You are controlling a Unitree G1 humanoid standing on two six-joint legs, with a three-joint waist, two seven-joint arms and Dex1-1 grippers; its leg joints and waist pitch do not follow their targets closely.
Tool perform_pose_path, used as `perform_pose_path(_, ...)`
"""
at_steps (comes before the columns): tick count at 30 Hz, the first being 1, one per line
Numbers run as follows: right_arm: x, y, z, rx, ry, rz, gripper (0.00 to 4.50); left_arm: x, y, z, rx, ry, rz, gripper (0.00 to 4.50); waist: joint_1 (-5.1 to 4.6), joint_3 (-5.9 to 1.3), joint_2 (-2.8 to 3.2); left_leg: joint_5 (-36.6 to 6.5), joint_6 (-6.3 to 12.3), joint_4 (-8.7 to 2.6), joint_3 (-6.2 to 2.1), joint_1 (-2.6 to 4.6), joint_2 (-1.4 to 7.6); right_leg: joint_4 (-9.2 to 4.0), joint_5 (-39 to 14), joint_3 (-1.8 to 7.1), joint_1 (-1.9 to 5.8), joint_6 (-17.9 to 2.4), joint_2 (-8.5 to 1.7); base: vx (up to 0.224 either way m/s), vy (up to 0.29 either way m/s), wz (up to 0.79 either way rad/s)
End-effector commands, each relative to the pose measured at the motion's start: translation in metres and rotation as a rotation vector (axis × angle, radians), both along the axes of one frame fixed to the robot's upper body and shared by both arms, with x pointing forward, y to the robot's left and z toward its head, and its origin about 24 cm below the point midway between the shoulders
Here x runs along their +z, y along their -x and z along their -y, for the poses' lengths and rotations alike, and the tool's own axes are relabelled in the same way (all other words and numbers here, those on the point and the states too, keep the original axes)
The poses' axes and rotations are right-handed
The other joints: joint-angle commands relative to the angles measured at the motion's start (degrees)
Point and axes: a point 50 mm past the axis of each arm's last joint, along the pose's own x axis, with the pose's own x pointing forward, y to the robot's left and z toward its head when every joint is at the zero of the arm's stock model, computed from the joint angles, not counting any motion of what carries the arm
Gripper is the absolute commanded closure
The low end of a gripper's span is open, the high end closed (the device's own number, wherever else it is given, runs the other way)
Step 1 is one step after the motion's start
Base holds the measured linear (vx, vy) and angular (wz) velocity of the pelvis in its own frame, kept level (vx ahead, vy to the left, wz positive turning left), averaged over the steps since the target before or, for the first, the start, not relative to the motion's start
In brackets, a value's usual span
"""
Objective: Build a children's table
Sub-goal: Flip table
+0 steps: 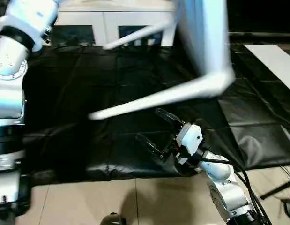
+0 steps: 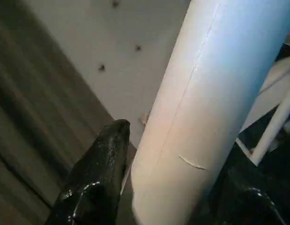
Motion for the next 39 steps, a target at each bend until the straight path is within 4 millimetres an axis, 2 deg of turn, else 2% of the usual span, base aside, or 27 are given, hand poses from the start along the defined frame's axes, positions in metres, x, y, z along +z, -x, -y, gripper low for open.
perform_pose_path(1,-0.002,-0.003,0.005,-0.034,0.013,-0.009,0.0,0.022,0.011,-0.001,-0.06,0.171,0.133,2.4,-0.3,-4.26,0.07,-11.7,2.03,-3.87,-0.94,2.57,2.48,-3.18,2.2,1.53,1.02,-13.2,-2.36,0.0,0.0,0.0)
perform_pose_path(5,-0.004,-0.009,0.01,-0.108,-0.004,-0.052,0.0,0.02,0.017,-0.004,-0.059,0.22,0.148,2.41,-0.27,-4.37,0.09,-10.9,1.42,-3.86,-1.13,2.46,2.55,-2.83,4.4,1.32,1.09,-13.0,-2.23,0.0,0.0,0.0)
perform_pose_path(6,-0.004,-0.009,0.01,-0.108,-0.004,-0.052,0.0,0.02,0.017,-0.004,-0.059,0.22,0.148,2.41,-0.36,-4.29,-0.08,-10.3,1.53,-3.82,-1.11,2.37,2.49,-2.77,5.2,1.32,1.14,-13.1,-2.2,0.0,0.0,0.0)
perform_pose_path(7,-0.008,-0.015,0.014,-0.167,-0.05,-0.134,0.0,0.016,0.02,-0.007,-0.047,0.249,0.145,2.41,-0.33,-4.31,-0.18,-10.3,1.6,-3.75,-1.03,2.42,2.43,-2.8,5.3,1.33,1.13,-13.1,-2.2,0.0,0.0,0.0)
perform_pose_path(10,-0.014,-0.022,0.02,-0.246,-0.108,-0.239,0.0,0.01,0.025,-0.011,-0.036,0.308,0.141,2.41,-0.41,-4.28,-0.31,-9.7,1.89,-3.76,-1.02,2.29,2.37,-2.84,4.7,1.33,1.3,-13.4,-2.36,0.0,0.0,0.0)
perform_pose_path(11,-0.015,-0.024,0.022,-0.262,-0.131,-0.267,0.0,0.008,0.026,-0.013,-0.034,0.325,0.141,2.41,-0.5,-4.28,-0.72,-9.4,2.0,-3.74,-0.94,2.27,2.38,-2.78,4.9,1.35,1.39,-13.5,-2.41,0.0,0.0,0.0)
perform_pose_path(14,-0.018,-0.03,0.025,-0.315,-0.22,-0.337,0.0,0.004,0.03,-0.014,-0.03,0.337,0.135,2.41,-0.55,-4.33,-0.72,-7.8,2.72,-3.57,-0.86,2.15,2.37,-2.68,5.0,1.3,1.31,-13.7,-2.52,0.0,0.0,0.0)
perform_pose_path(17,-0.012,-0.047,0.025,-0.397,-0.371,-0.391,0.0,0.002,0.034,-0.014,-0.026,0.342,0.131,2.41,-0.69,-4.49,-0.63,-7.0,2.38,-3.52,-0.82,2.37,2.4,-2.49,5.3,1.25,1.1,-13.7,-2.34,0.0,0.0,0.0)
perform_pose_path(20,-0.004,-0.063,0.018,-0.387,-0.459,-0.428,0.0,0.002,0.034,-0.011,-0.036,0.345,0.129,2.41,-0.81,-4.7,-0.57,-5.5,2.18,-3.31,-0.79,2.34,2.25,-2.16,7.4,1.14,1.01,-13.3,-2.14,0.0,0.0,0.0)
perform_pose_path(23,0.003,-0.069,0.014,-0.357,-0.496,-0.426,0.0,0.002,0.035,-0.01,-0.036,0.346,0.127,2.41,-0.71,-4.61,-0.59,-5.7,1.93,-3.27,-0.67,2.16,2.22,-2.1,7.7,1.15,0.85,-12.6,-2.14,0.0,0.0,0.0)
perform_pose_path(24,0.012,-0.079,0.009,-0.334,-0.493,-0.404,0.0,0.003,0.035,-0.009,-0.037,0.349,0.128,2.41,-0.69,-4.62,-0.83,-6.2,1.56,-3.35,-0.67,2.17,2.25,-2.13,7.2,1.14,0.9,-12.5,-2.24,0.0,0.0,0.0)
perform_pose_path(25,0.012,-0.079,0.009,-0.334,-0.493,-0.404,0.0,0.003,0.035,-0.009,-0.037,0.349,0.128,2.41,-0.82,-4.65,-0.8,-6.3,1.22,-3.4,-0.76,2.05,2.22,-2.02,7.1,1.1,1.03,-12.7,-2.29,0.0,0.0,0.0)
perform_pose_path(26,0.015,-0.083,0.007,-0.332,-0.489,-0.399,0.0,0.003,0.036,-0.008,-0.038,0.349,0.127,2.41,-0.81,-4.57,-0.7,-6.7,0.74,-3.38,-0.64,2.14,2.22,-2.06,6.6,1.11,0.78,-12.7,-2.19,0.0,0.0,0.0)
perform_pose_path(27,0.019,-0.088,0.004,-0.329,-0.488,-0.393,0.19,0.003,0.037,-0.008,-0.034,0.351,0.13,2.41,-0.85,-4.52,-1.02,-7.1,0.55,-3.4,-0.59,2.05,2.16,-2.09,6.2,1.18,0.92,-12.7,-2.25,0.0,0.0,0.0)
perform_pose_path(29,0.019,-0.088,0.004,-0.329,-0.488,-0.393,0.19,0.003,0.038,-0.008,-0.034,0.351,0.13,2.41,-0.73,-4.51,-0.93,-7.1,0.5,-3.35,-0.58,2.05,2.18,-2.08,6.3,1.25,0.89,-12.5,-2.31,0.0,0.0,0.0)
perform_pose_path(30,0.022,-0.091,0.004,-0.328,-0.503,-0.394,0.3,0.004,0.039,-0.008,-0.03,0.351,0.131,2.41,-0.69,-4.49,-1.26,-6.7,0.61,-3.36,-0.53,2.06,2.19,-2.06,6.6,1.22,0.9,-12.3,-2.24,0.0,0.0,0.0)
perform_pose_path(31,0.024,-0.092,0.004,-0.321,-0.516,-0.394,0.4,0.004,0.04,-0.008,-0.023,0.353,0.134,2.41,-0.63,-4.5,-1.17,-6.7,0.56,-3.35,-0.53,2.08,2.21,-2.01,6.5,1.21,0.86,-12.3,-2.26,0.0,0.0,0.0)
perform_pose_path(32,0.025,-0.091,0.004,-0.312,-0.524,-0.39,0.49,0.004,0.04,-0.008,-0.019,0.354,0.134,2.41,-0.68,-4.48,-1.36,-6.9,0.42,-3.41,-0.55,2.11,2.26,-2.04,6.3,1.17,0.87,-12.3,-2.2,0.0,0.0,0.0)
perform_pose_path(33,0.025,-0.091,0.004,-0.308,-0.529,-0.393,0.63,0.004,0.041,-0.009,-0.013,0.353,0.135,2.41,-0.62,-4.53,-1.23,-6.8,0.32,-3.38,-0.61,2.15,2.29,-1.91,6.6,1.15,0.88,-12.3,-2.23,0.0,0.0,0.0)
perform_pose_path(39,0.018,-0.088,0.007,-0.293,-0.536,-0.425,1.08,0.002,0.043,-0.011,0.013,0.365,0.14,2.41,-0.71,-4.43,-1.47,-6.6,-0.07,-3.36,-0.56,2.13,2.18,-1.91,7.7,1.14,0.89,-12.2,-2.1,0.0,0.0,0.0)
